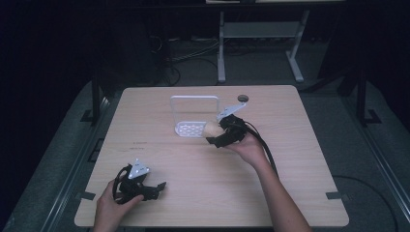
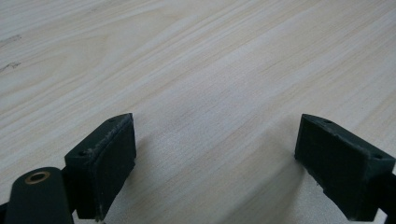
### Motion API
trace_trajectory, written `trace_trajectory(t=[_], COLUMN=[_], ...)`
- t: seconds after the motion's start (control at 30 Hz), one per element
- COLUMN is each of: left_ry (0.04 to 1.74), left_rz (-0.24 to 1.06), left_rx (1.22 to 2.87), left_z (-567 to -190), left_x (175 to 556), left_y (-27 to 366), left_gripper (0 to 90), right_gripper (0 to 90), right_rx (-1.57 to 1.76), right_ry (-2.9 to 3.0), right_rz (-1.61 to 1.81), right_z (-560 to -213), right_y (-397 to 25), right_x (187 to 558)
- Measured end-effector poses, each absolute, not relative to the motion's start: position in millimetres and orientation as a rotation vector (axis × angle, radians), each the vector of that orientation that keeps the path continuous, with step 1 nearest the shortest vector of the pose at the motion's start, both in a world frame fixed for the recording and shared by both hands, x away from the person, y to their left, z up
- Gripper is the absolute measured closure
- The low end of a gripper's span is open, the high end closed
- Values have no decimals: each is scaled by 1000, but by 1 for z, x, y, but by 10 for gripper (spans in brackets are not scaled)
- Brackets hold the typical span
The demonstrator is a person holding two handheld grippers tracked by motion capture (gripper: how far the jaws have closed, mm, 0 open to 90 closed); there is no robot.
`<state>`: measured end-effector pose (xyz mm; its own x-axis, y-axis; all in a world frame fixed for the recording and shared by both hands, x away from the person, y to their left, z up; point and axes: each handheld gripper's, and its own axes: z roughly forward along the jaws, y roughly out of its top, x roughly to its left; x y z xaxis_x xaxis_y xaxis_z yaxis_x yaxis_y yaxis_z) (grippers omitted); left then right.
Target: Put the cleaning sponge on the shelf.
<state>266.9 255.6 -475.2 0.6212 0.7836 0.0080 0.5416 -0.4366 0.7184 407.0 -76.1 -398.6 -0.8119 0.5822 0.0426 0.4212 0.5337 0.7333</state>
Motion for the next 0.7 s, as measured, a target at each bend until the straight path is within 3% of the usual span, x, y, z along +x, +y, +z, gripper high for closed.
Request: trace_trajectory(t=[0.7], left_ry=[1036], left_rz=[446], left_rx=[2149], left_z=[-475], left_x=[267], left_y=[256], left_gripper=[118], right_gripper=[220], right_rx=[831], right_ry=[2567], right_rz=[1134], right_z=[-402], right_y=[-38], right_x=[426])
